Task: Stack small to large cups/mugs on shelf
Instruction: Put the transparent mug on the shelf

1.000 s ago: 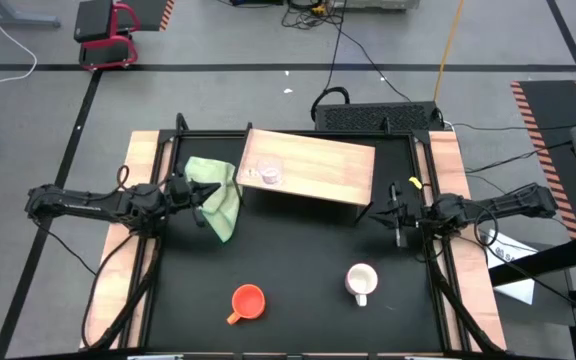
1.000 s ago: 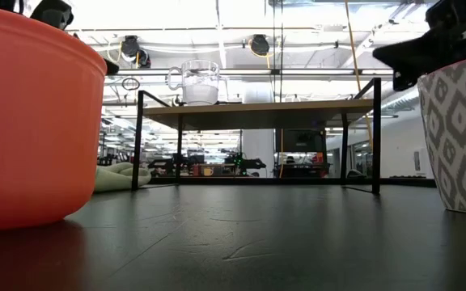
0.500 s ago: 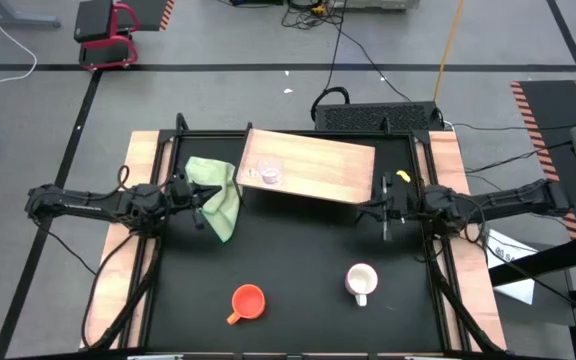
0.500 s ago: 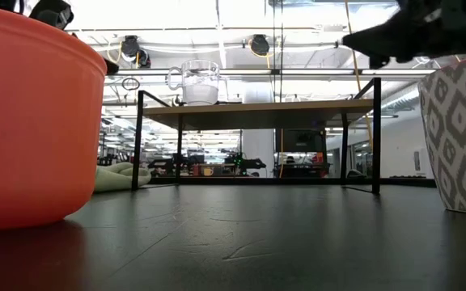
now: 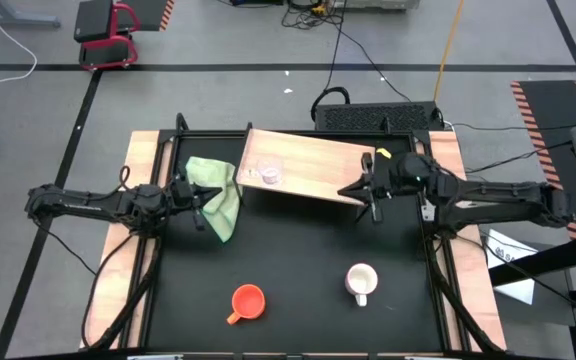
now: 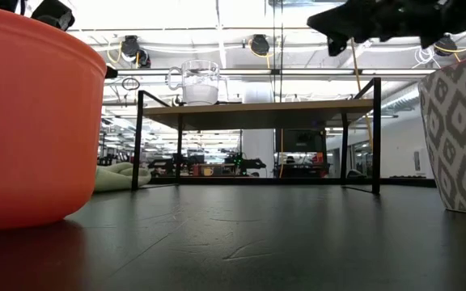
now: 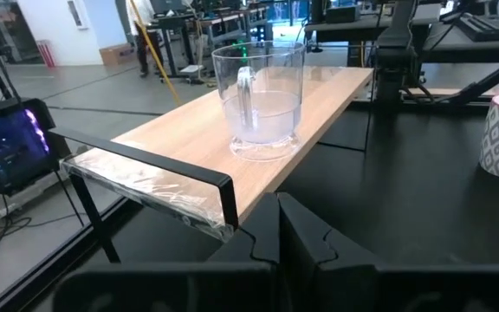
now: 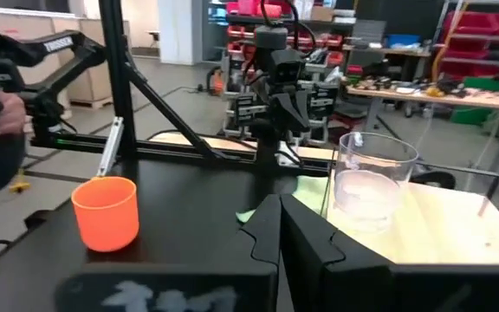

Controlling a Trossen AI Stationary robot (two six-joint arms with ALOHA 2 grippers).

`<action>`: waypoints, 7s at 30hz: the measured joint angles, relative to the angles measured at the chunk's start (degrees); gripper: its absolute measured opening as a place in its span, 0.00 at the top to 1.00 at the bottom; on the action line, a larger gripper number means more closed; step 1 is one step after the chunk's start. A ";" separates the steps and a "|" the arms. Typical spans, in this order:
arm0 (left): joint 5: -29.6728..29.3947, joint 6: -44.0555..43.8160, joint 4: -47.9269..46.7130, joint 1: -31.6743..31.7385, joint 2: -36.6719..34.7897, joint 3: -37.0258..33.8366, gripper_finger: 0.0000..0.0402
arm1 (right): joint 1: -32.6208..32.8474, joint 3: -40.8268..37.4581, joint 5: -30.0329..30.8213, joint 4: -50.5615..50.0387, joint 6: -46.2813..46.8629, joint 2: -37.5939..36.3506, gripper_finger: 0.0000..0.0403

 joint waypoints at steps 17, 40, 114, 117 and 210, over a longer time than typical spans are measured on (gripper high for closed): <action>0.99 -0.11 -0.12 0.00 0.00 0.04 1.00 | -4.42 11.69 -9.80 6.57 0.48 17.84 1.00; 1.99 0.31 -0.44 0.01 0.00 0.04 1.00 | -4.47 35.79 -15.63 -10.37 -4.88 35.98 1.00; 2.43 -1.68 -4.67 0.02 0.01 -1.64 1.00 | 0.05 86.79 4.24 -71.08 -30.98 60.55 0.58; 2.45 -1.68 -4.64 0.02 0.02 -1.64 0.99 | 0.07 86.77 4.22 -71.01 -31.05 60.45 0.59; 3.35 -2.95 -4.08 0.02 0.01 -1.66 0.96 | -0.21 81.42 3.62 -79.25 -51.70 55.79 1.00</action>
